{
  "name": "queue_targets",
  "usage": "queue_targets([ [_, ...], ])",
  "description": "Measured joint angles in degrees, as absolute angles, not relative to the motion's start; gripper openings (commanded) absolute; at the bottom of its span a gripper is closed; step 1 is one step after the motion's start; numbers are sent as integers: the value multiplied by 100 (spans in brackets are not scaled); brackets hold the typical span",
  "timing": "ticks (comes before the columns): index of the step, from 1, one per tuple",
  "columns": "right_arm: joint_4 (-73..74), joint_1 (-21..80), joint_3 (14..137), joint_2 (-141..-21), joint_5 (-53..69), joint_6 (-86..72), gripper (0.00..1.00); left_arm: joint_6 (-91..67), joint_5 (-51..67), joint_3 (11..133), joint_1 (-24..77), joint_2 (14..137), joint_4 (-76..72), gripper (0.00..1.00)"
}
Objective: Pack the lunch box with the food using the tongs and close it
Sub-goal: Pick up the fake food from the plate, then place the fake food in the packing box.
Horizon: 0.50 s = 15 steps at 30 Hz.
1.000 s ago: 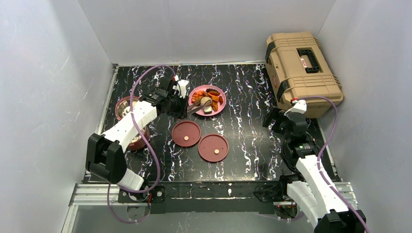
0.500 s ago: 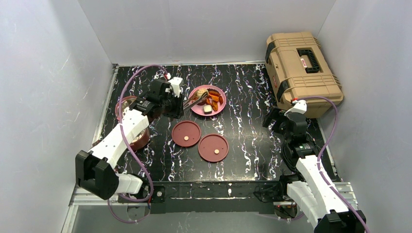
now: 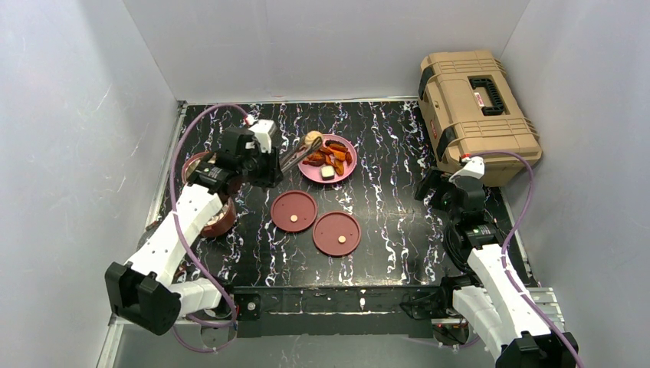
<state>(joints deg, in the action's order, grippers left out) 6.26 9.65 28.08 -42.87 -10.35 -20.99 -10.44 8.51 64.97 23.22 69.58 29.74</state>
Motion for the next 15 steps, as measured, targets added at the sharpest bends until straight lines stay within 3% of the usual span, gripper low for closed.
queue_targets([
  [9,631,965,2862,-4324,-1059,-2097,100,-1354,913,6497,810,6149,3616,23],
  [15,631,965,2862,-4324,-1133,-2082,100,-1426,639,6523,349,5579,4442,23],
])
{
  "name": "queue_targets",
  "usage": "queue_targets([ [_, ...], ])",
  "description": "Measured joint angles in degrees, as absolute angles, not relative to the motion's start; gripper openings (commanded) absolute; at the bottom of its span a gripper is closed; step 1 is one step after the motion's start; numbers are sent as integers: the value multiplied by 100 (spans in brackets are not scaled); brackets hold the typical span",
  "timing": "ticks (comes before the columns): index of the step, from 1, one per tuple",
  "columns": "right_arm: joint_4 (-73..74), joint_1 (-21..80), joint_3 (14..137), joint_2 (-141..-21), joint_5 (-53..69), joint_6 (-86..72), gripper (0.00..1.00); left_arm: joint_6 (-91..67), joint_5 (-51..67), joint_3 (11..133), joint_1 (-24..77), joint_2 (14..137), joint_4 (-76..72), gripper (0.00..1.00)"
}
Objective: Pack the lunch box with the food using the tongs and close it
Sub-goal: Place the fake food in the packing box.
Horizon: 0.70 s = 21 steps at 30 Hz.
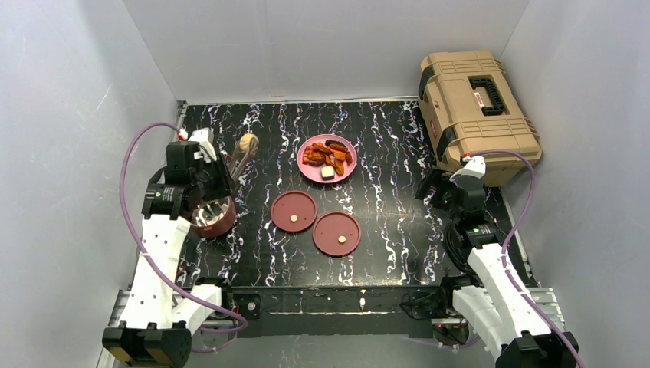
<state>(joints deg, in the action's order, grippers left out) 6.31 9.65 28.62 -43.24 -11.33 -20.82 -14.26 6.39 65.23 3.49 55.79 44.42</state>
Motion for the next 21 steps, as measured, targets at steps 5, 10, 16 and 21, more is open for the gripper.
queue_targets([
  [5,628,965,2862,-4324,-1168,-2073,100,-1461,130,6790,239,5498,5290,22],
  [10,622,965,2862,-4324,-1190,-2010,100,-1457,-386,7159,235,5345,6016,22],
  [16,596,965,2862,-4397,-1188,-1944,100,-1461,-733,7522,235,5107,6689,22],
  [21,589,965,2862,-4397,-1194,-1929,100,-1503,-947,7614,235,5070,7207,22],
])
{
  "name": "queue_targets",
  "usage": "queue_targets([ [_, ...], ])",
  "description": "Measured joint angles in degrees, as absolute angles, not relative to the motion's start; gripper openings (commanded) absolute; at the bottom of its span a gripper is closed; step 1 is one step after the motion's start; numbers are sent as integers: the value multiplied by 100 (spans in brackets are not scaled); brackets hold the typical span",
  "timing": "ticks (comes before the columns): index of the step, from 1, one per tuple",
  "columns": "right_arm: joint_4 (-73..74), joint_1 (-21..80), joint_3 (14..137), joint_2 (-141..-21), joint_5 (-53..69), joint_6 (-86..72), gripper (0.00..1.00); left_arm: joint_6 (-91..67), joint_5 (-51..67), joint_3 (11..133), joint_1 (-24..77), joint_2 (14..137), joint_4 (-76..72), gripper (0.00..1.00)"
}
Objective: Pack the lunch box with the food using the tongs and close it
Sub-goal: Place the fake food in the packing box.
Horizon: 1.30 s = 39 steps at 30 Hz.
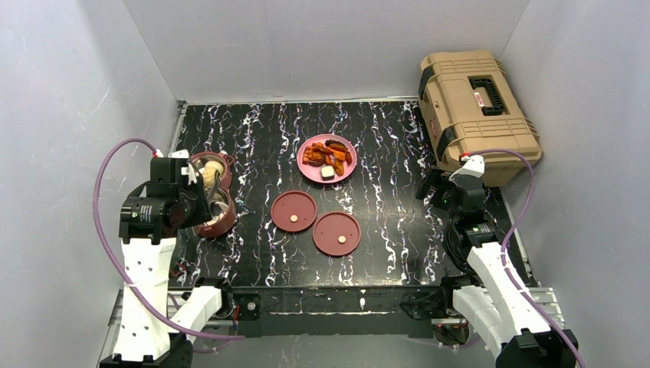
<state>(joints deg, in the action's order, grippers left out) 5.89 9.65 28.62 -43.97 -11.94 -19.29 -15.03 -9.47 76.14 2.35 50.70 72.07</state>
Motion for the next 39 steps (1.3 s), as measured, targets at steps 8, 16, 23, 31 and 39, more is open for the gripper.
queue_targets([
  [8,587,965,2860,-4397,-1234,-1922,100,-1632,-1041,7669,235,5011,7789,22],
  [16,582,965,2829,-4342,-1269,-1914,100,-1756,-1039,7474,235,4952,7850,25],
  [23,582,965,2827,-4305,-1280,-1909,100,-1839,-1048,7229,235,5015,7797,32],
  [31,582,965,2827,-4305,-1295,-1909,100,-1925,-1055,6967,235,5057,7730,40],
  [39,582,965,2827,-4305,-1293,-1909,100,-1944,-1063,6967,235,5046,7671,41],
])
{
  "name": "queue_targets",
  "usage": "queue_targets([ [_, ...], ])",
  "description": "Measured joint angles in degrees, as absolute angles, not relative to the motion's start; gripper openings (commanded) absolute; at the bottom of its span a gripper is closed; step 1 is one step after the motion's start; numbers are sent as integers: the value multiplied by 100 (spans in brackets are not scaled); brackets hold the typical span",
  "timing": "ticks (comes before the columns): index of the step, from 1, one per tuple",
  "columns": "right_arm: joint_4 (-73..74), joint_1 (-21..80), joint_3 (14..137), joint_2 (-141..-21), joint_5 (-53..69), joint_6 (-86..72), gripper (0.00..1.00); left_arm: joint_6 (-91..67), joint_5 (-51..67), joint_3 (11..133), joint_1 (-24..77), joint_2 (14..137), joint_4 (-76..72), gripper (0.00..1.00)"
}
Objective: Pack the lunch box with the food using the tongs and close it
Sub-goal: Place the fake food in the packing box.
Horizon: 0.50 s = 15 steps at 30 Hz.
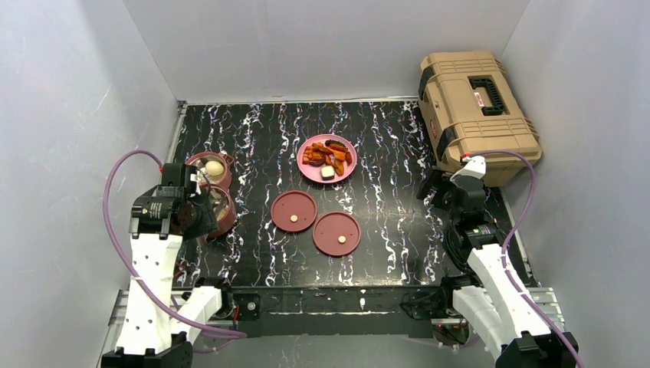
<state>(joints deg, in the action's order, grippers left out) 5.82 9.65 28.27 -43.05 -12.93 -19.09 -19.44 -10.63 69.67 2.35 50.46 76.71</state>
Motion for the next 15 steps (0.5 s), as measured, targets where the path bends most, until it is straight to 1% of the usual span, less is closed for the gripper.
queue_targets([
  [6,582,965,2827,-4305,-1293,-1909,100,-1942,-1144,7017,235,4987,7679,37],
  [10,585,965,2818,-4237,-1291,-1911,100,-1900,-1184,7260,235,4886,7682,34],
  [15,580,965,2816,-4200,-1291,-1911,100,-1837,-1151,7679,235,4836,7675,34],
])
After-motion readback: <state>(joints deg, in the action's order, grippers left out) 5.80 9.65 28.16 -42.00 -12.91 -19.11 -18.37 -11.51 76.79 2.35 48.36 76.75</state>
